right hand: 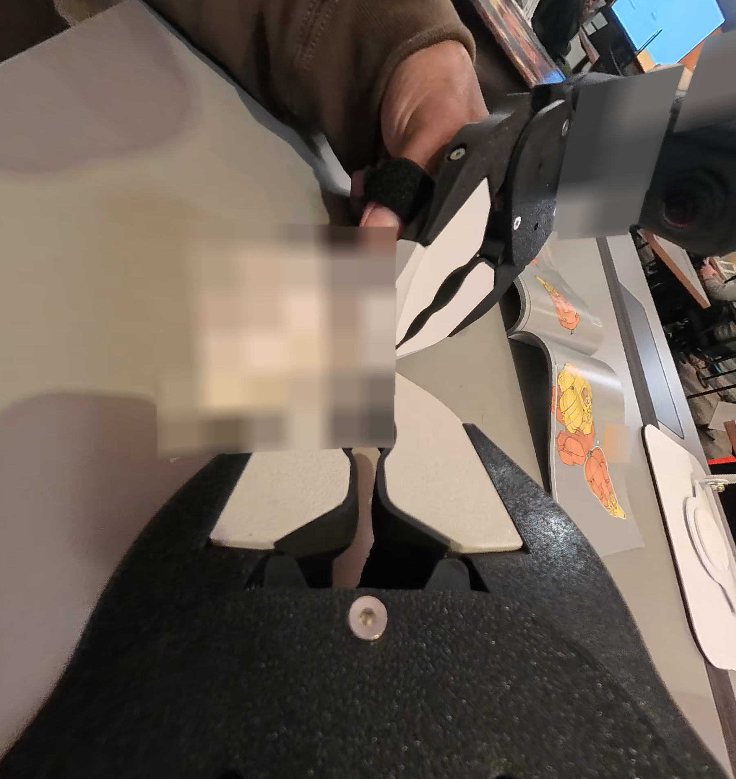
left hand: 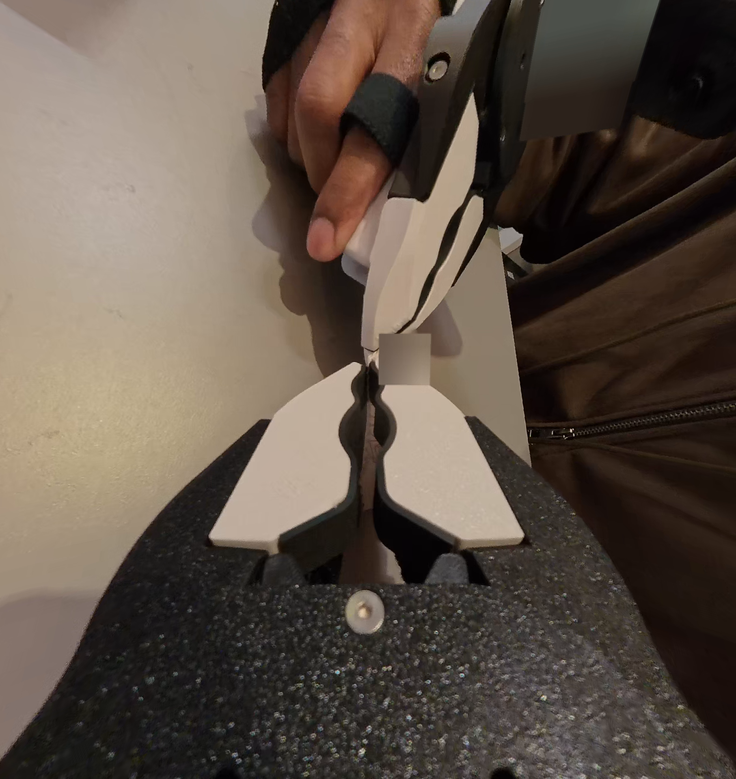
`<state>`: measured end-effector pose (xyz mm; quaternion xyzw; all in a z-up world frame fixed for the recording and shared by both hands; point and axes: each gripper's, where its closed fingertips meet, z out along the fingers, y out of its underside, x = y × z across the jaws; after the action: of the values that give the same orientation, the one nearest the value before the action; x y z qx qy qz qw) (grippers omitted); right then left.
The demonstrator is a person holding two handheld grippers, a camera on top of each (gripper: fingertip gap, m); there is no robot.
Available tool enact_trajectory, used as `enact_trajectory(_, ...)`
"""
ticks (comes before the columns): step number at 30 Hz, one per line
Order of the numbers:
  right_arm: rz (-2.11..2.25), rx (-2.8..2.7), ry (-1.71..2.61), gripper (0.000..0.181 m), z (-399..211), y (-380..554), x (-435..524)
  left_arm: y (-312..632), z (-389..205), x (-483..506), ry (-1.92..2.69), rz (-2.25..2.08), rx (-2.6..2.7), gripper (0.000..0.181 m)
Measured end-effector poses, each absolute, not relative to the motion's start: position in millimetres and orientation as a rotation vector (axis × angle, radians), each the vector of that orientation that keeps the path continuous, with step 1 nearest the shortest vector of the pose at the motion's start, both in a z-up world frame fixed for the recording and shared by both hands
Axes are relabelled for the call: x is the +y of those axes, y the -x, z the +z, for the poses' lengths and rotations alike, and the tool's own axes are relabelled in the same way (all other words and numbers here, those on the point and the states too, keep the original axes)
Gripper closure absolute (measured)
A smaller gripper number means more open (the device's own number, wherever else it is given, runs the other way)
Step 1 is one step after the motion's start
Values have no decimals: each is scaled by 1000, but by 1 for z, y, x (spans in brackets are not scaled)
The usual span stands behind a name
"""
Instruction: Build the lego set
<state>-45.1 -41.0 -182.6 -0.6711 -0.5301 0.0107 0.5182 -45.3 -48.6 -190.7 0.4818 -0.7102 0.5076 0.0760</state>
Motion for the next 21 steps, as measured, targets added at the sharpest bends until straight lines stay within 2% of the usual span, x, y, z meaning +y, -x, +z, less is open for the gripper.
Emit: enact_trajectory(21,-27,-1370,1493,181,-186,51,-55,45,-189,-47,-1442,1529,-2081,181)
